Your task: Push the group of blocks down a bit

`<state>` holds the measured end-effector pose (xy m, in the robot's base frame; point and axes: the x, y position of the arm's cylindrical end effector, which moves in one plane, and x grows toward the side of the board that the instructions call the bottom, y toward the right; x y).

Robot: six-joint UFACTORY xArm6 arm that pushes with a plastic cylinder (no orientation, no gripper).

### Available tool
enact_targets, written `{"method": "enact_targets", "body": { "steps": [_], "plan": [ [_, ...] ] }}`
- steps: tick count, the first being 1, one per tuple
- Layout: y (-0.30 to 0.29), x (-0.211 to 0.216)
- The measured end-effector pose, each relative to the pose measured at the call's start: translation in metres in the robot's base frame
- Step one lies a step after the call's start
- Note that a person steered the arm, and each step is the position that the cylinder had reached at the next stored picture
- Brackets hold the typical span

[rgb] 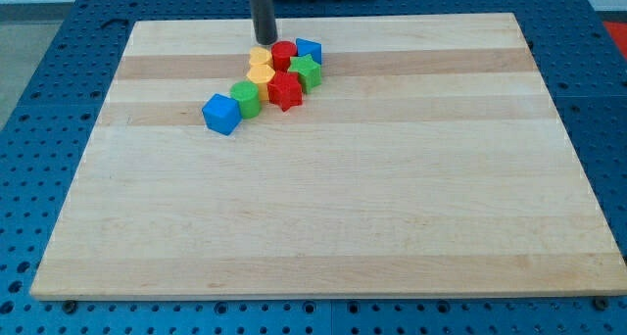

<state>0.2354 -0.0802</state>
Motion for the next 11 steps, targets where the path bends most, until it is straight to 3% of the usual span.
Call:
{"method": "enact_targets", "body": {
  "steps": [5,8,10,11],
  "plan": [
    [0.016,0.018],
    [-0.006,0.033],
    [0.026,0.019],
    [0.032,0.032]
  ]
}}
